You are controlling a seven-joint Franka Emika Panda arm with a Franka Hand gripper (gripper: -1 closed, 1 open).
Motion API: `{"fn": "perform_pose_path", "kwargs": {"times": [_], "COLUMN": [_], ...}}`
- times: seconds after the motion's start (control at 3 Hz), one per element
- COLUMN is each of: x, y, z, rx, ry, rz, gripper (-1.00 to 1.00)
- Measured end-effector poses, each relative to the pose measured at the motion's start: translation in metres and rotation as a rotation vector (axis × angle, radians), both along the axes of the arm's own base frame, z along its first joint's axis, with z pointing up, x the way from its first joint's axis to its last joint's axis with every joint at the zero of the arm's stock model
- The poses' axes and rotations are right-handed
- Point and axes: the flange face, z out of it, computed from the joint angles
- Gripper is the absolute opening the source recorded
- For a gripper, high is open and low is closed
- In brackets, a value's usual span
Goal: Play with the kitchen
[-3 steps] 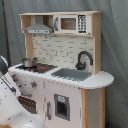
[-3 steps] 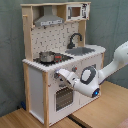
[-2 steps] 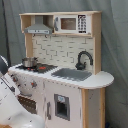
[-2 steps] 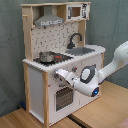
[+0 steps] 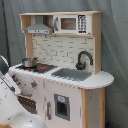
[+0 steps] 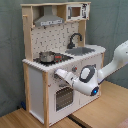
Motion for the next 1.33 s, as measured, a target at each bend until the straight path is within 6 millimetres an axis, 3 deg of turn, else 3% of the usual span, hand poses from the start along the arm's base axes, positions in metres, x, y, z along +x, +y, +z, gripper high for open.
{"fn": "perform_pose_path", "kwargs": {"times": [0.33, 1.33], "x": [-0.0010, -0.0013], "y": [0.0073, 0.0087], "z": [0.0078, 0.0095], "rx": [0.005, -0.317], "ry": [-0.005, -0.032], "rz": [0.006, -0.002], "gripper": [-1.00, -1.00]}}
